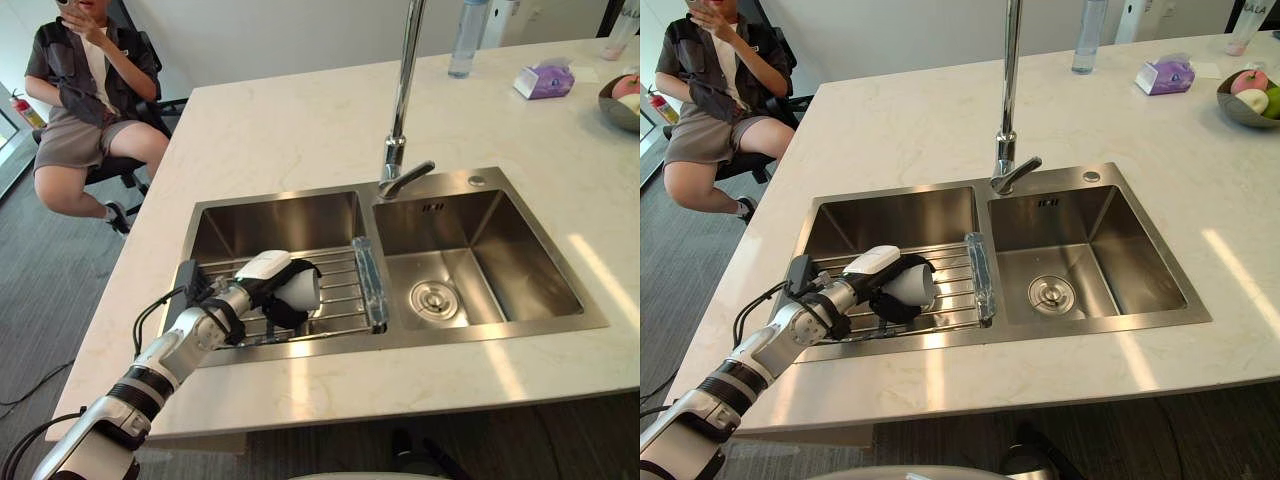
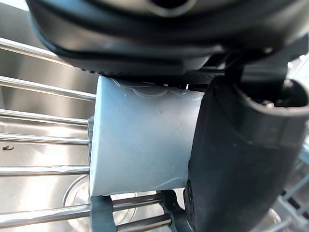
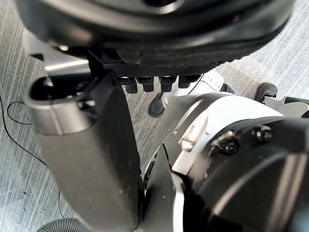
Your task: Walk over to the sink, pick up the cup, carry it to the dishwasher, place the cup inside the dishwasher, then close the dishwasher door
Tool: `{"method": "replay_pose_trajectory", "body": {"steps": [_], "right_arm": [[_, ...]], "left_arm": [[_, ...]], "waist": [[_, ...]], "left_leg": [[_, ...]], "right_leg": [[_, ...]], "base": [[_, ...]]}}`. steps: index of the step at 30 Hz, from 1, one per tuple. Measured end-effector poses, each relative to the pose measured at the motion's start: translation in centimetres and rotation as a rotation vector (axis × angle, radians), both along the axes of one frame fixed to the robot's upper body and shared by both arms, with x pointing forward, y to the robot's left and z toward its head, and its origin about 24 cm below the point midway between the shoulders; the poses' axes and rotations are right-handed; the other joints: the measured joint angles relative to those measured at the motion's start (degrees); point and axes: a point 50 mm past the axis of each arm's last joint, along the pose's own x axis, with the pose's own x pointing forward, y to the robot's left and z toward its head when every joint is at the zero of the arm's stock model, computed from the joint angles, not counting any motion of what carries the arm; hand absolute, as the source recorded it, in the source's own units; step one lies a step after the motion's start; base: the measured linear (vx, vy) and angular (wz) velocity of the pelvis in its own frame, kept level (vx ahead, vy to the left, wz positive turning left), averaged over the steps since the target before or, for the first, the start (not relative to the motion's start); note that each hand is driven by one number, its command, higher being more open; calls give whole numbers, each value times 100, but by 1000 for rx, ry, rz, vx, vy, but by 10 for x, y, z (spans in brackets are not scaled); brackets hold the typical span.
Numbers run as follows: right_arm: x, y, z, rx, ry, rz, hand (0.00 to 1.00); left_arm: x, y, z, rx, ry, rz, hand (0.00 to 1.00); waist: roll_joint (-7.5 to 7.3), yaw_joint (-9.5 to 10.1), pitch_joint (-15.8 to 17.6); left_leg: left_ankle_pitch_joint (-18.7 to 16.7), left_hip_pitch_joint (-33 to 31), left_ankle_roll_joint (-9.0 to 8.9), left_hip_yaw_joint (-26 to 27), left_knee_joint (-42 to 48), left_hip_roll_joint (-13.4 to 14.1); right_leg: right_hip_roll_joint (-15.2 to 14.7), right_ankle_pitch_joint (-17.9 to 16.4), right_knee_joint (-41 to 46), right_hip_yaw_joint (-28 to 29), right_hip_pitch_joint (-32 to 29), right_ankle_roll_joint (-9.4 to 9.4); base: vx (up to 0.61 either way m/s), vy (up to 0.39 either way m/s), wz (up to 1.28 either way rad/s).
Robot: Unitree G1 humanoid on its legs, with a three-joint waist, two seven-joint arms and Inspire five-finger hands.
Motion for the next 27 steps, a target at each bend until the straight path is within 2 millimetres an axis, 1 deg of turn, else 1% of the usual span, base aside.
{"method": "replay_pose_trajectory", "body": {"steps": [2,4,5,7,8,9,10,11,12,13,14,15,16,19,21,22,23,24,25,27], "right_arm": [[1,0,0,-1,-2,1,100],[1,-1,0,-2,-4,0,100],[1,-1,0,-3,-4,-1,100],[0,-2,1,-5,-3,-1,100],[0,-2,1,-5,-2,-1,100],[0,-2,1,-4,-4,-2,100],[0,-2,1,-3,-5,-2,100],[1,-2,1,-2,-9,-1,100],[2,-1,0,-2,-8,-1,100],[1,-2,0,-4,-3,-4,100],[-3,-3,0,-5,8,-13,100],[-6,-2,0,-4,19,-15,100],[-7,-2,-1,-3,25,-13,100],[-10,-1,-1,-1,44,12,100],[-10,0,-1,0,46,26,100],[-10,0,-1,3,48,44,100],[-11,0,-1,3,52,51,100],[-13,0,-2,5,61,63,100],[-14,0,-2,6,67,74,100],[-16,-2,-1,2,79,98,100]], "left_arm": [[-7,0,1,-34,-38,5,0],[-16,-3,7,-81,-75,-8,0],[-22,-4,13,-139,-101,-6,0],[-29,-6,32,-260,-158,-13,0],[-35,-7,51,-350,-235,-14,0],[-40,-5,71,-430,-348,-10,0],[-42,-5,83,-478,-416,-5,0],[-48,-3,108,-597,-554,8,0],[-57,3,129,-716,-679,29,0],[-63,7,137,-768,-736,43,0],[-75,17,149,-864,-834,73,0],[-86,26,156,-940,-898,98,0],[-90,31,158,-978,-920,111,0],[-103,53,157,-1100,-958,206,0],[-108,66,153,-1111,-967,292,0],[-113,78,147,-1117,-966,379,0],[-116,83,144,-1120,-965,415,0],[-121,94,139,-1130,-962,484,0],[-123,100,137,-1128,-962,522,0],[-134,120,123,-1155,-958,682,0]], "waist": [[-25,5,54],[-38,24,99],[-41,37,103],[-49,134,108],[-53,229,111],[-57,332,108],[-58,393,106],[-59,526,107],[-59,634,104],[-61,682,95],[-67,764,79],[-76,840,62],[-87,867,42],[-135,1061,-21],[-153,1141,-28],[-158,1205,-39],[-158,1235,-49],[-151,1310,-104],[-149,1324,-139],[-107,1344,-232]], "left_leg": [[13,-35,9,-72,3,-7],[47,-101,20,-185,-1,-24],[69,-153,33,-282,-2,-34],[97,-191,54,-402,-4,-54],[110,-194,66,-473,-5,-76],[131,-211,84,-553,2,-106],[144,-242,93,-598,12,-121],[191,-317,132,-686,12,-174],[233,-375,155,-753,13,-215],[249,-397,161,-791,15,-227],[267,-424,161,-860,30,-239],[269,-468,161,-930,76,-243],[268,-500,160,-974,112,-248],[256,-681,154,-1195,329,-251],[186,-815,143,-1315,511,-225],[109,-870,179,-1369,634,-191],[89,-882,166,-1379,670,-174],[84,-912,167,-1401,704,-145],[90,-928,177,-1422,716,-136],[114,-980,211,-1570,736,-127]], "right_leg": [[-28,-3,0,-82,12,-2],[-56,-4,1,-213,10,-1],[-74,-4,2,-333,13,0],[-102,-3,3,-517,48,0],[-120,-3,3,-635,96,1],[-140,-3,3,-718,137,1],[-161,-3,3,-752,143,0],[-216,-5,3,-831,129,1],[-257,-5,3,-906,123,1],[-270,-5,3,-943,128,1],[-284,-4,3,-990,158,1],[-291,-6,2,-1055,193,0],[-293,-9,2,-1097,204,-3],[-287,-12,2,-1289,251,-18],[-261,-13,3,-1390,283,-31],[-227,-19,3,-1431,316,-42],[-211,-24,3,-1440,324,-47],[-178,-33,3,-1471,325,-61],[-165,-39,4,-1497,326,-70],[-138,-66,32,-1634,376,-110]], "base": [[-27,-6,23],[-18,-11,30],[-6,-10,38],[-5,-5,36],[-17,6,32],[-26,7,33],[-49,6,39],[-71,8,41],[-96,8,41],[-96,6,34],[-101,-5,31],[-83,-10,31],[-72,-10,29],[-96,-18,31],[-116,-32,30],[-80,-24,14],[-97,-34,10],[-47,-24,6],[-55,-36,13],[-18,-26,28]]}}
